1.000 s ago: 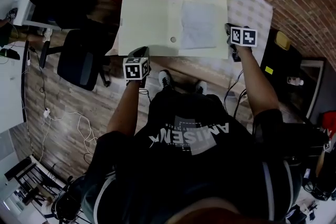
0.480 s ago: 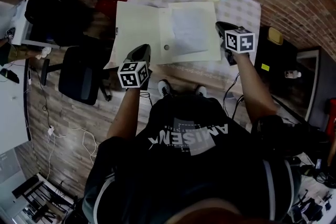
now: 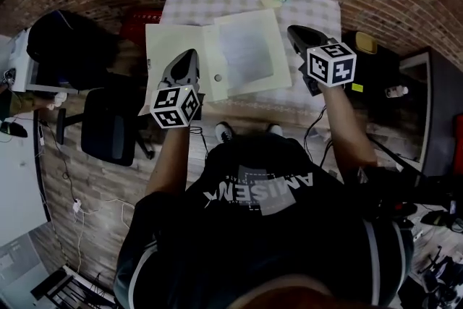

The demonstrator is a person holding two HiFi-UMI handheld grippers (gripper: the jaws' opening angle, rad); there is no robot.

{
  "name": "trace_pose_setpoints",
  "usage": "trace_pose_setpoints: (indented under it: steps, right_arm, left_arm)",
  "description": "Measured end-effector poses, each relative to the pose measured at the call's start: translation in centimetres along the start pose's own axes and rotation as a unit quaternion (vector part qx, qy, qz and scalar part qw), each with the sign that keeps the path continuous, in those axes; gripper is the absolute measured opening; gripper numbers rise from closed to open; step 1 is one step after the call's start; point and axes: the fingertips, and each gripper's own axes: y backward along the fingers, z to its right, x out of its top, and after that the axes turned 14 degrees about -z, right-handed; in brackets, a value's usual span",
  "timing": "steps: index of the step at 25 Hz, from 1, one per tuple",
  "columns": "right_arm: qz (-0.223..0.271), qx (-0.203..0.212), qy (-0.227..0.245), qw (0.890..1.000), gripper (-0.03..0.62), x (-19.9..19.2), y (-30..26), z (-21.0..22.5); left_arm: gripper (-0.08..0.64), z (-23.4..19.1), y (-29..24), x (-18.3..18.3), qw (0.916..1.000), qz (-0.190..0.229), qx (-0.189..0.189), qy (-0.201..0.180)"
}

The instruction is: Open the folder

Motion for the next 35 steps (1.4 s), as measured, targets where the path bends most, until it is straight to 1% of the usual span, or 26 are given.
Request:
trace_pose_setpoints:
  steps: [2, 3, 6, 10, 17, 21, 25, 35]
  right_arm:
    - [0.017, -0.006, 0.006, 1.0, 0.043, 0.9, 1.4, -0.4]
    - [0.025, -0.008, 0.009, 1.0, 0.043, 1.3, 2.0, -0.6]
    - [0.049, -0.014, 0.015, 0.999, 0.043, 2.3, 3.9, -1.0]
    - [0.08, -0.034, 0.021, 0.996, 0.043, 3.6, 6.4, -1.0]
    - [0.124, -0.057, 0.026, 0.99, 0.043, 5.3, 10.0, -1.6]
    - [0.137, -0.079, 0.035, 0.987, 0.043, 6.2, 11.4, -2.0]
    - [0.152, -0.094, 0.032, 0.983, 0.041, 6.7, 12.8, -2.1]
    - [0.152, -0.108, 0.031, 0.982, 0.041, 6.9, 13.1, -2.1]
  left_arm:
    - [0.015, 0.9, 0.1, 1.7, 0.9996, 0.019, -0.019, 0.005]
    - [0.014, 1.3, 0.1, 2.3, 0.9995, 0.024, -0.022, 0.004]
    - [0.014, 2.3, 0.2, 3.9, 0.9993, 0.03, -0.021, -0.011]
    - [0.014, 3.4, 0.3, 5.5, 0.9989, 0.032, -0.022, -0.027]
    - [0.014, 4.4, 1.7, 8.2, 0.997, 0.06, -0.022, -0.044]
    - [0.014, 4.3, 2.2, 9.2, 0.9966, 0.066, -0.018, -0.046]
    - [0.014, 4.6, 2.6, 9.8, 0.9963, 0.07, -0.018, -0.048]
    - [0.012, 4.7, 2.6, 10.4, 0.9954, 0.081, -0.017, -0.049]
